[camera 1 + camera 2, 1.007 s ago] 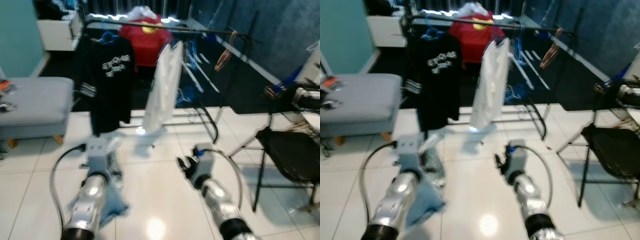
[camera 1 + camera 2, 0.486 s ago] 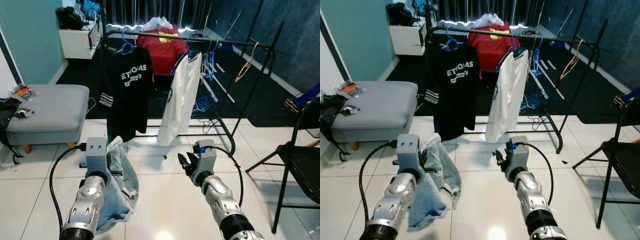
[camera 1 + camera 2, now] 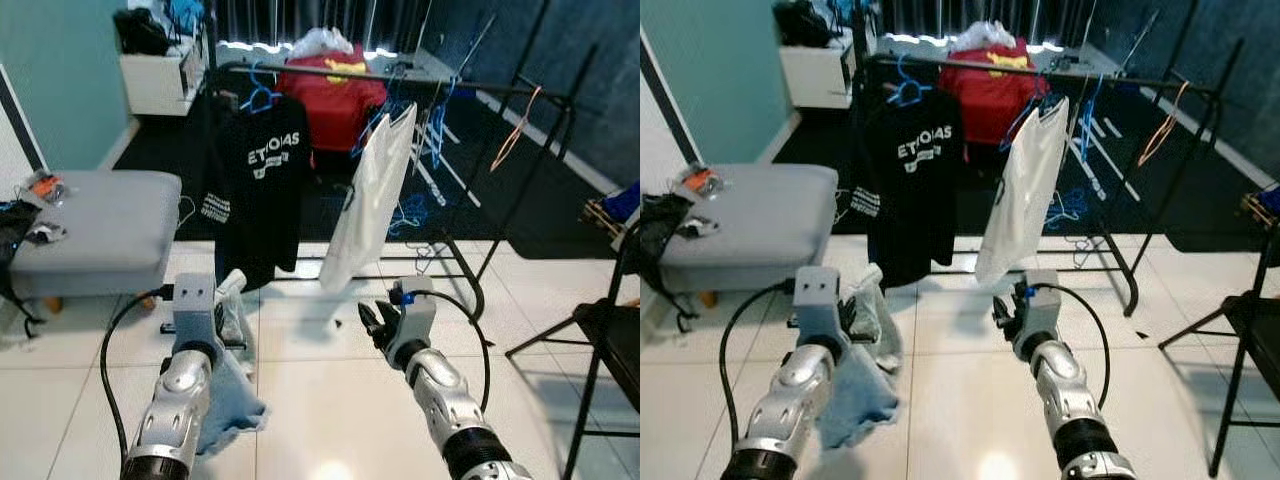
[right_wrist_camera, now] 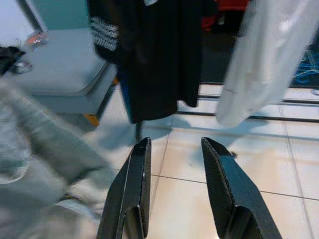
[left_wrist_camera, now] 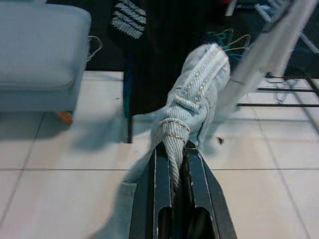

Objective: Hang hanger

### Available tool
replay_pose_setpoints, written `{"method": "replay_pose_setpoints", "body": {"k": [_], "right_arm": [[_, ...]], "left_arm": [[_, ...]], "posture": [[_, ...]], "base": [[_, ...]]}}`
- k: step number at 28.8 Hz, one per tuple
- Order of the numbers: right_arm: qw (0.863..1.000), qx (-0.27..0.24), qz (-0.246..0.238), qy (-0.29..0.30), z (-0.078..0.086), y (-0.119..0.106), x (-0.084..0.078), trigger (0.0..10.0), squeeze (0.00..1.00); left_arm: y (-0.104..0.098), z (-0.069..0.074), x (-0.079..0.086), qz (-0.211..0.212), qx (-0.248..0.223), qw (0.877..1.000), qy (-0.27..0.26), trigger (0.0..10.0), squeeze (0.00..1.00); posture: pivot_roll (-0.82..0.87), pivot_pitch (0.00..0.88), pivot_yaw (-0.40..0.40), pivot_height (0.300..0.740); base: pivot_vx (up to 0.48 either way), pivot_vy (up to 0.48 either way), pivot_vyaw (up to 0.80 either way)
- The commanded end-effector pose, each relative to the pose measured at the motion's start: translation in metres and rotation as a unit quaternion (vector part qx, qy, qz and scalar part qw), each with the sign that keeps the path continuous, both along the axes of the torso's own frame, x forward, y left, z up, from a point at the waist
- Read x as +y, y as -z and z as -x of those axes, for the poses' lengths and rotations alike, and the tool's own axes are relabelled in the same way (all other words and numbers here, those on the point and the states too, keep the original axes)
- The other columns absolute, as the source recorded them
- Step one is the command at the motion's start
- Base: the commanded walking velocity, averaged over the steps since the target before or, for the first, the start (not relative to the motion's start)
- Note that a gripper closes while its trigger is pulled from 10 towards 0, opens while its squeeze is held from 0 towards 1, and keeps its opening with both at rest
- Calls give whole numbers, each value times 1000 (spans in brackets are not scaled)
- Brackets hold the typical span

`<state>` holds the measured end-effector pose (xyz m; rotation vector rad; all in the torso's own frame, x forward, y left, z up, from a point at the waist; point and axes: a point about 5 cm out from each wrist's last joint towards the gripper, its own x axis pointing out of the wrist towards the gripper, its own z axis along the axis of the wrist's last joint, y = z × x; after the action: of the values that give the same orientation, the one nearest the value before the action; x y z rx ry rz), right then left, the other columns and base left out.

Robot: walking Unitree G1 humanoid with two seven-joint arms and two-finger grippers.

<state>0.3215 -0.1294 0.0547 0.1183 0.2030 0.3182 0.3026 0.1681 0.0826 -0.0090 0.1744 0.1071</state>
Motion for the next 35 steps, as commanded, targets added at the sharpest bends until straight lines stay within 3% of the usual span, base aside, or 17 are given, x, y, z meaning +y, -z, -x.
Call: {"method": "replay_pose_setpoints", "body": {"k": [1, 12, 21, 35], "right_arm": [[1000, -2, 2, 8, 2, 1, -6, 10000, 0], [999, -16, 0, 28, 1, -3, -14, 10000, 0], [999, -26, -2, 31, 0, -6, -16, 10000, 0], [994, -90, -25, 60, -15, -40, -27, 10000, 0]], "left_arm": [[-5, 0, -4, 6, -11, 1000, 8, 10000, 0], [-3, 3, -13, 3, -10, 1000, 28, 10000, 0], [-5, 3, -15, 1, -12, 999, 37, 10000, 0], [-1, 6, -20, 0, -2, 999, 51, 10000, 0]], "posture": [[23, 0, -79, 740], [12, 0, -64, 740], [10, 0, -58, 740], [8, 0, -54, 740]], "base": [[322, 0, 0], [322, 0, 0], [321, 0, -568], [321, 0, 0]]}}
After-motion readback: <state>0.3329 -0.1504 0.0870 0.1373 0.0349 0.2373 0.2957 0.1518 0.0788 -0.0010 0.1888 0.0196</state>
